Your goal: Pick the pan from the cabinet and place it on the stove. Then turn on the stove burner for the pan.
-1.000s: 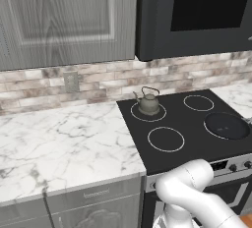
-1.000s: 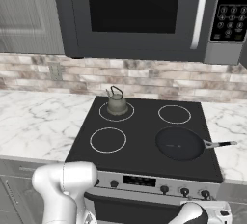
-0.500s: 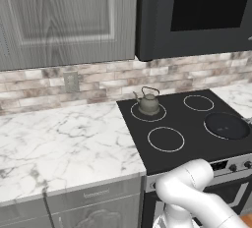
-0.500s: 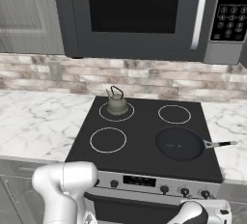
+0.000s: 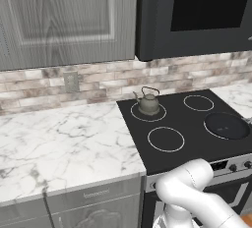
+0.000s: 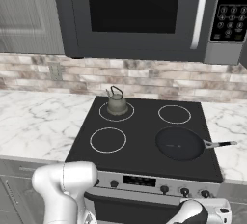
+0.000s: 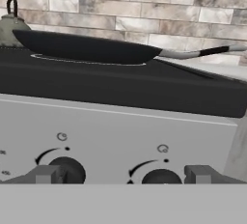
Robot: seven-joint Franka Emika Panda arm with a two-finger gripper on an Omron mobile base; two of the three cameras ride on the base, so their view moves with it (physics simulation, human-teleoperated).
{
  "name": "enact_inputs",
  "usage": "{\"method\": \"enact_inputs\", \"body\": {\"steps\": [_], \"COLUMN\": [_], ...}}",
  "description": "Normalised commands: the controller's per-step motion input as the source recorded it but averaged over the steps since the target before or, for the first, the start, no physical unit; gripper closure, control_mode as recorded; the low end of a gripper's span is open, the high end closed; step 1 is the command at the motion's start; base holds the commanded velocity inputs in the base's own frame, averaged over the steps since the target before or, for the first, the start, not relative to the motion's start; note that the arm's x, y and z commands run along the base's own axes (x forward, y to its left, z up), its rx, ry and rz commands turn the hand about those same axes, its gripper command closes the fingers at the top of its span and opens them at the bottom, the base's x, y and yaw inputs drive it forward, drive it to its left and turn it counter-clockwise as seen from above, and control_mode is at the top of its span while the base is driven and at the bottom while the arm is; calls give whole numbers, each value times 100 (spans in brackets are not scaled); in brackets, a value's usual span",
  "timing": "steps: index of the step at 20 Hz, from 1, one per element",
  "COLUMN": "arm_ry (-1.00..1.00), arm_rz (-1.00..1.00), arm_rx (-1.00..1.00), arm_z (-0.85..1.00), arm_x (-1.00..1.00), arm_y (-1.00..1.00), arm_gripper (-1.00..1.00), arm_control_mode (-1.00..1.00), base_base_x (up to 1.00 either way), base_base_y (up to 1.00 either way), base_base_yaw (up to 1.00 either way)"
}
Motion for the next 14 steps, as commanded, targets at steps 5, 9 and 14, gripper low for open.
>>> {"method": "enact_inputs", "body": {"steps": [5, 9, 14], "arm_ry": [0, 0, 0], "arm_rz": [0, 0, 0], "arm_rx": [0, 0, 0], "arm_z": [0, 0, 0], "arm_x": [0, 0, 1], "arm_y": [-7, -7, -3], "arm_gripper": [-100, -100, -100], "arm_control_mode": [-100, -100, -100], "base_base_x": [0, 0, 0], "base_base_y": [0, 0, 0], "base_base_yaw": [0, 0, 0]}}
